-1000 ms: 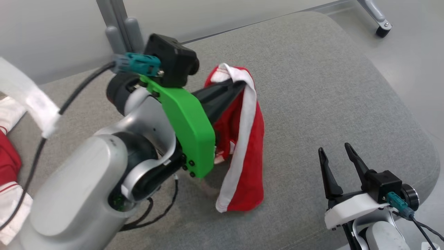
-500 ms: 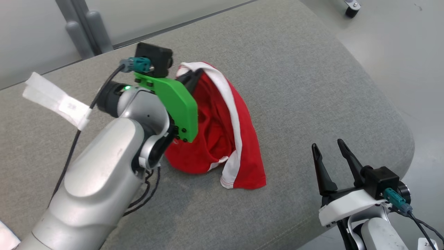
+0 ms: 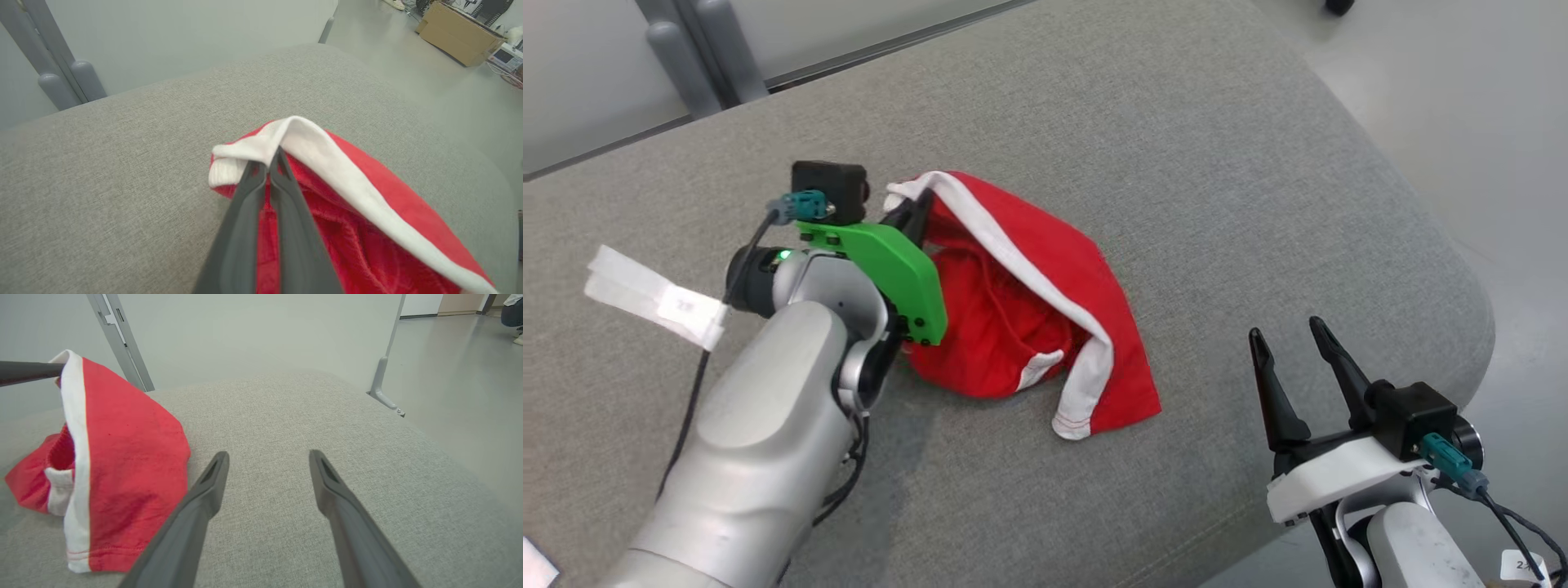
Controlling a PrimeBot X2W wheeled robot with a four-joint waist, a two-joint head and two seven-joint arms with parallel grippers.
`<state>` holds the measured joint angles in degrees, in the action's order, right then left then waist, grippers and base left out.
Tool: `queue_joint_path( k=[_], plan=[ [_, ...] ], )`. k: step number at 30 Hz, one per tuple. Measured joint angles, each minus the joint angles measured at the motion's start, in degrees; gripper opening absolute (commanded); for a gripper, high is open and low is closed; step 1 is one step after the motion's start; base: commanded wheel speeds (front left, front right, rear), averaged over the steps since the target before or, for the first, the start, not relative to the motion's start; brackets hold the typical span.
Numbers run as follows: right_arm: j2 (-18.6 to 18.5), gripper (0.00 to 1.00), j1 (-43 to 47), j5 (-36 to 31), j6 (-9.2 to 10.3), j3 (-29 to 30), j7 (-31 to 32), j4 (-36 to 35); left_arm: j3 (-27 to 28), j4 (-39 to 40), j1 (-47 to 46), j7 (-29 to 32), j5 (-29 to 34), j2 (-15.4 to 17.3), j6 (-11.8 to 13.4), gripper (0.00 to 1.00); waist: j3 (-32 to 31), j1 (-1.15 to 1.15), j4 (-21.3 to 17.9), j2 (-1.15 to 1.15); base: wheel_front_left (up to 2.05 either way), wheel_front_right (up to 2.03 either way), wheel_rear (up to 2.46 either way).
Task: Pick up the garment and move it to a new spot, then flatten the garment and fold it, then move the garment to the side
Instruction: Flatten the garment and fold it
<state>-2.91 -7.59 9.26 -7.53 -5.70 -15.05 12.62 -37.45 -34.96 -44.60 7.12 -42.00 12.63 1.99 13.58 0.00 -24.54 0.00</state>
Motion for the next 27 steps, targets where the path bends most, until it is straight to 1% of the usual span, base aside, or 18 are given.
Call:
queue_joint_path(
  k=[1, 5, 7, 9, 11, 12, 13, 16, 17, 21, 24, 27],
  plan=[
    [0.0, 1.0, -0.1, -0.3, 0.0, 0.0, 0.0, 0.0, -0.3, -0.3, 0.0, -0.9, 0.0, -0.9, -0.4, 1.0, 0.0, 0.0, 0.3, 0.0, 0.0, 0.0, 0.0],
    [0.0, 1.0, -0.2, -1.3, 0.0, 0.4, 0.0, 0.2, -1.1, 0.6, 0.3, -3.9, 0.2, -3.9, -1.0, 1.0, -0.2, 0.0, 1.6, 0.0, 0.0, 0.0, 0.0],
    [0.0, 1.0, -0.1, -1.9, 0.0, 0.7, 0.0, 0.3, -1.1, 2.8, 1.9, -5.0, -0.4, -4.8, -1.0, 1.0, -0.7, 0.0, 2.0, 0.0, 0.0, 0.0, 0.0],
    [0.0, 1.0, 0.2, -2.4, 0.0, 1.5, 0.0, 0.3, -1.3, 6.3, 5.1, -5.4, -1.1, -5.4, -0.4, 1.0, -1.3, 0.0, 2.4, 0.0, 0.0, 0.0, 0.0],
    [0.0, 1.0, 1.0, -3.1, 0.01, 2.2, 0.0, 0.2, -2.7, 10.3, 8.8, -4.3, -1.2, -5.4, 0.3, 1.0, -1.8, 0.0, 3.1, 0.0, 0.0, 0.0, 0.0],
    [0.0, 1.0, 1.6, -3.8, 0.0, 2.7, 0.0, 0.3, -3.6, 14.5, 12.9, -3.3, -1.9, -5.0, 1.5, 1.0, -2.2, 0.0, 3.9, 0.0, 0.0, 0.0, 0.0],
    [0.0, 1.0, 1.7, -4.0, 0.0, 2.9, 0.0, 0.2, -4.2, 16.7, 14.6, -2.6, -1.9, -4.5, 2.2, 1.0, -2.4, 0.0, 4.4, 0.0, 0.0, 0.0, 0.0],
    [0.0, 1.0, 1.7, -4.8, 0.0, 3.2, 0.0, 0.1, -5.9, 21.1, 19.4, -0.9, -1.9, -3.3, 4.0, 1.0, -2.9, 0.0, 5.7, 0.0, 0.0, 0.0, 0.0],
    [0.0, 1.0, 1.7, -5.1, 0.0, 3.2, 0.0, 0.0, -6.4, 22.0, 20.8, -0.3, -2.0, -3.0, 4.3, 1.0, -3.0, 0.0, 6.0, 0.0, 0.0, 0.0, 0.0],
    [0.0, 1.0, 1.4, -5.7, 0.0, 3.0, 0.0, -0.2, -7.4, 23.3, 23.9, 0.4, -2.9, -3.1, 5.1, 1.0, -3.1, 0.0, 7.3, 0.0, 0.0, 0.0, 0.0],
    [0.0, 1.0, 1.2, -6.0, 0.01, 2.9, 0.0, -0.3, -7.5, 21.9, 24.4, 0.1, -3.7, -3.7, 5.3, 1.0, -2.6, 0.0, 7.5, 0.0, 0.0, 0.0, 0.0],
    [0.0, 1.0, 1.0, -6.2, 0.0, 2.7, 0.0, -0.5, -7.8, 19.6, 24.5, -0.2, -4.2, -4.6, 4.5, 1.0, -1.8, 0.0, 7.6, 0.0, 0.0, 0.0, 0.0]
  ],
)
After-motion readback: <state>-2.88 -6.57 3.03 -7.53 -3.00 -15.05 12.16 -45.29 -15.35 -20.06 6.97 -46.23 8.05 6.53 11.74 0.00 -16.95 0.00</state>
